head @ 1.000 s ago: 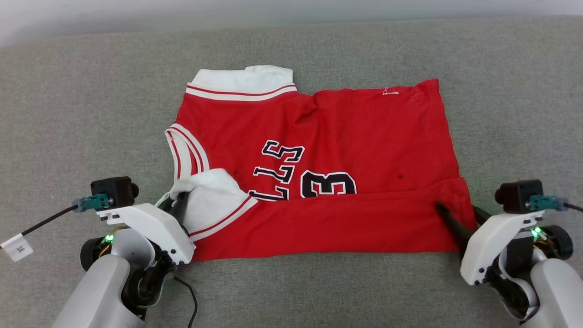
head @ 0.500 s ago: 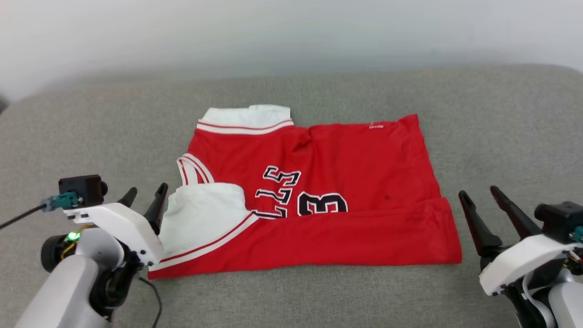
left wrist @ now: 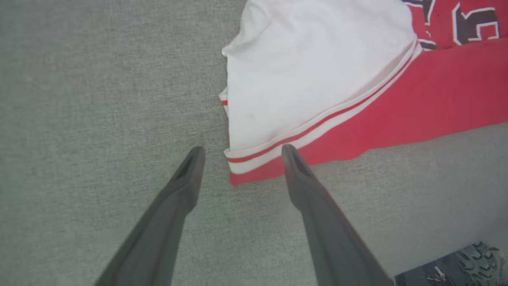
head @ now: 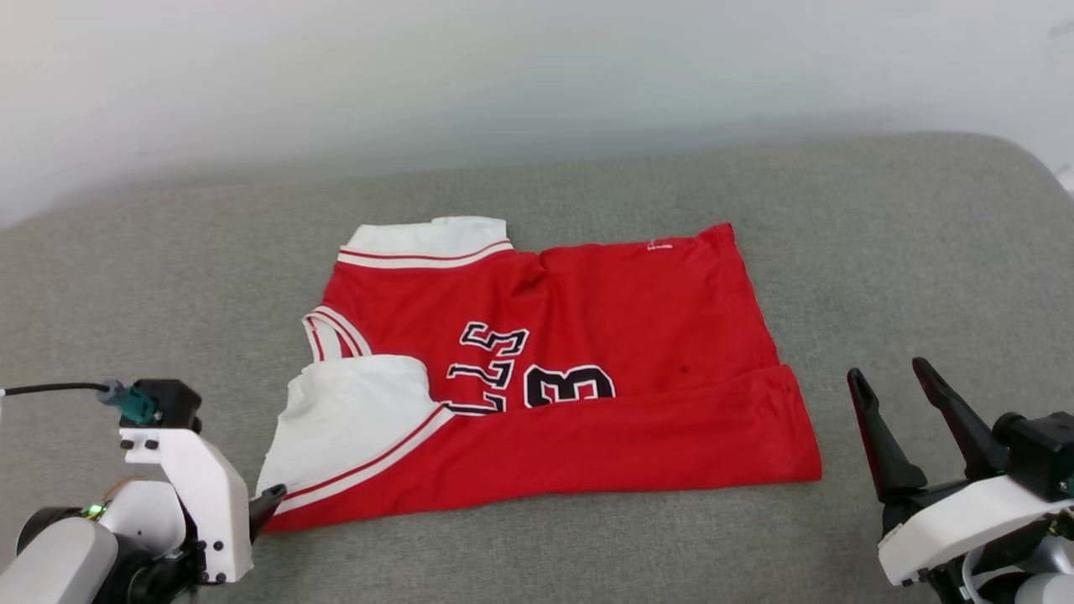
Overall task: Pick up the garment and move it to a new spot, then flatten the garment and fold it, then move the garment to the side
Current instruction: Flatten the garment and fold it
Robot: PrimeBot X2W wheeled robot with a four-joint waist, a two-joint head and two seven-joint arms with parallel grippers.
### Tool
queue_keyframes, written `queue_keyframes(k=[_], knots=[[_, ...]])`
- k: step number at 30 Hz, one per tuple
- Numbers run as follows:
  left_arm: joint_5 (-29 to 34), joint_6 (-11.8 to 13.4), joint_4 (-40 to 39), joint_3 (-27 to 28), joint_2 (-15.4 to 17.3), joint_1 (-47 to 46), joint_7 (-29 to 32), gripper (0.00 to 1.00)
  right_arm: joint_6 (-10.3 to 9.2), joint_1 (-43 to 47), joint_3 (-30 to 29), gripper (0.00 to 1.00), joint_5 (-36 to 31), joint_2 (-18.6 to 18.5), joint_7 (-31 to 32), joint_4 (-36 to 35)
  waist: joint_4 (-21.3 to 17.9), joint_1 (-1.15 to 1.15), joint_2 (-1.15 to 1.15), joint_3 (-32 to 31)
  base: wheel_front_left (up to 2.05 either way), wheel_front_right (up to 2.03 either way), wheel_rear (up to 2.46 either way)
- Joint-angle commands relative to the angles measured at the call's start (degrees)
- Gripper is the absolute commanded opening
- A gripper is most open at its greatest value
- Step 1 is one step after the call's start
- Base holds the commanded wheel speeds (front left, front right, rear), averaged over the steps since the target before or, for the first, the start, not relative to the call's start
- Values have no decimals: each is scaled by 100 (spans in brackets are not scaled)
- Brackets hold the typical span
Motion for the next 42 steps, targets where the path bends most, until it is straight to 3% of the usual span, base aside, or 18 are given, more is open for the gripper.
queue_keyframes(k=[1,6,11,12,13,14,15,23,28,32,36,42], knots=[[-35,75,22,-12,8,69,81,100,-8,61,-4,100,-63,81,38,-136,-126,0,0,205,0,0,0],[-31,132,373,-20,-88,-25,39,100,-8,-42,-29,100,-102,225,103,-324,-276,0,0,545,0,0,0],[-213,-13,837,-193,-391,-67,241,100,-8,-143,-122,100,-45,293,165,-317,-378,0,0,740,0,0,0],[-259,-40,900,-241,-446,-45,312,87,-8,-156,-149,100,-25,291,195,-307,-391,0,0,755,0,0,0],[-311,-86,953,-269,-506,-25,351,43,-8,-172,-183,100,-9,286,223,-303,-398,0,0,764,0,0,0],[-360,-110,997,-280,-570,-23,361,28,-8,-190,-250,100,14,271,260,-298,-402,0,0,771,0,0,0],[-400,-145,1049,-307,-616,-14,390,0,-8,-200,-302,100,60,253,333,-278,-402,0,0,772,0,0,0],[-337,-117,924,-189,-560,13,88,0,-8,-313,-451,100,600,-77,1083,-166,-265,0,0,669,0,0,0],[-204,16,408,2,-436,-45,-245,0,-8,-529,-544,100,1018,-374,2840,154,-44,0,0,618,0,0,0],[-90,148,-95,78,-354,-36,-403,0,-7,-729,-530,100,1206,-372,4002,475,179,0,0,675,0,0,0],[38,253,-495,21,-387,-72,-455,0,-7,-1029,-427,100,1281,-247,4463,873,394,0,0,793,0,0,0],[131,302,-728,-61,-463,-156,-488,0,-7,-1308,-209,100,1374,-107,4643,1616,577,0,0,949,0,0,0]])
